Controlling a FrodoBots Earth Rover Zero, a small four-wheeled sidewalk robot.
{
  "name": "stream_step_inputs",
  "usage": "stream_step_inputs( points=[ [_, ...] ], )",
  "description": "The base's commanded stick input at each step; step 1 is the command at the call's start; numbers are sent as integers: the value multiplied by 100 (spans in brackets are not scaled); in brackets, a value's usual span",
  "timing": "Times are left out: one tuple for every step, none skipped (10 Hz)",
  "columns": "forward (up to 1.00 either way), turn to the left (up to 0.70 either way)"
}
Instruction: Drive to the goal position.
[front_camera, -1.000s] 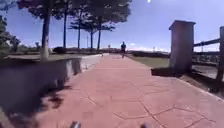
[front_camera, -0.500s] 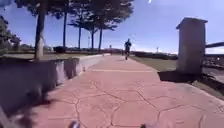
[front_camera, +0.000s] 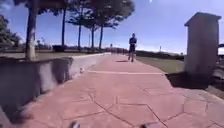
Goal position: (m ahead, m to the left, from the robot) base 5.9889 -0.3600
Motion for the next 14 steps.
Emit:
stream_step_inputs(
  points=[
    [100,0],
    [100,0],
    [100,0],
    [100,0],
    [100,0],
    [100,0],
    [100,0],
    [100,0],
    [100,0],
    [100,0],
    [100,0],
    [100,0],
    [100,0],
    [100,-2]
  ],
)
